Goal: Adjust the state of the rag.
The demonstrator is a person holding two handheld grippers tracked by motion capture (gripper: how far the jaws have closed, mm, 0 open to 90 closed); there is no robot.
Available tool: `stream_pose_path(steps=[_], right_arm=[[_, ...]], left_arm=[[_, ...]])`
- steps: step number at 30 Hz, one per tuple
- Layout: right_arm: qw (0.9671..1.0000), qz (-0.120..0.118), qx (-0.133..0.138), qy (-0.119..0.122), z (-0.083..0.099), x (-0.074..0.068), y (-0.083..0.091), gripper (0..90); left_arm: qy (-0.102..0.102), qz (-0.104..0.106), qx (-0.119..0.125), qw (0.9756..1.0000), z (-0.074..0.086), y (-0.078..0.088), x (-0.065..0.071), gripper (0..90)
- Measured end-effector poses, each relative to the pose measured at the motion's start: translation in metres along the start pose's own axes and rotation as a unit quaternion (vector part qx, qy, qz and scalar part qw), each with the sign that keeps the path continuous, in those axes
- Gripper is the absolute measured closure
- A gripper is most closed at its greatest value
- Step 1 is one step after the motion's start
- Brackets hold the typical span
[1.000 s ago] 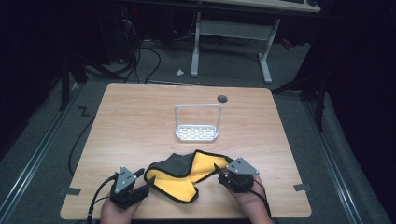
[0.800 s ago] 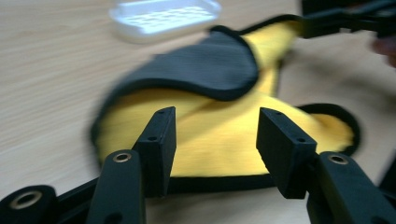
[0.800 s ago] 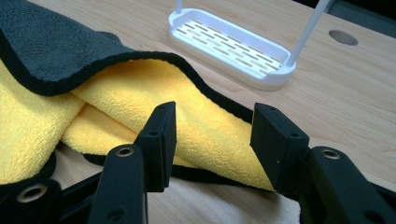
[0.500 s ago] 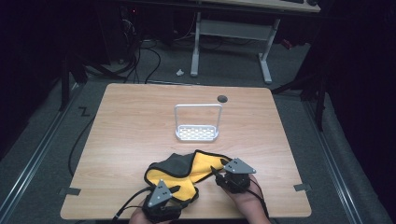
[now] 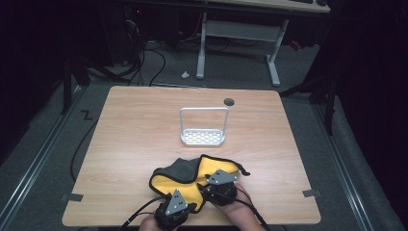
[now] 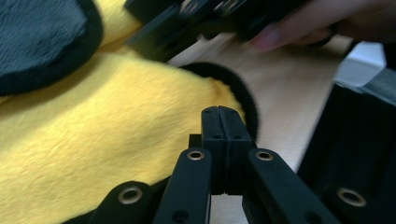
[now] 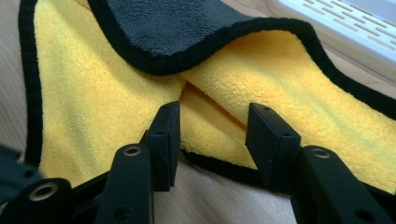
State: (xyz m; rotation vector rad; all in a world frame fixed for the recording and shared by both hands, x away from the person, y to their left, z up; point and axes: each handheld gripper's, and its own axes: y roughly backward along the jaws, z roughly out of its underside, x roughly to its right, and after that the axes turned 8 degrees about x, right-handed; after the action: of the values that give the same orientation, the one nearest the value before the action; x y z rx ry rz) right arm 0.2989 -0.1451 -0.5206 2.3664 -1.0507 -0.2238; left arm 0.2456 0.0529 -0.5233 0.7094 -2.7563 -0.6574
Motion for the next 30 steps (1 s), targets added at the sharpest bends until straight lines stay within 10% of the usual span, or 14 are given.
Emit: stream_pose_path(steps=[4,7,13,22,30], right_arm=[[0.9999,0.007,0.006,-0.009,-0.001,0.003,0.003,55.4],[0.9998,0.01,0.008,-0.014,0.0,0.007,0.005,55.5],[1.0,-0.003,0.001,-0.008,0.0,0.002,0.001,58.2],[0.9994,0.004,-0.034,0.001,0.003,0.005,-0.007,84.6],[0.9982,0.045,-0.021,-0.032,0.016,0.042,0.024,84.2]], left_arm=[[-0.005,0.001,0.017,0.9998,-0.003,-0.002,0.006,51.6],[-0.019,-0.013,0.004,0.9997,-0.002,-0.008,0.008,44.8],[-0.028,-0.038,-0.008,0.9989,0.002,-0.008,0.001,84.8],[0.014,-0.074,0.018,0.997,0.001,0.025,-0.036,86.4],[0.073,-0.158,0.057,0.983,0.008,0.078,-0.097,86.4]])
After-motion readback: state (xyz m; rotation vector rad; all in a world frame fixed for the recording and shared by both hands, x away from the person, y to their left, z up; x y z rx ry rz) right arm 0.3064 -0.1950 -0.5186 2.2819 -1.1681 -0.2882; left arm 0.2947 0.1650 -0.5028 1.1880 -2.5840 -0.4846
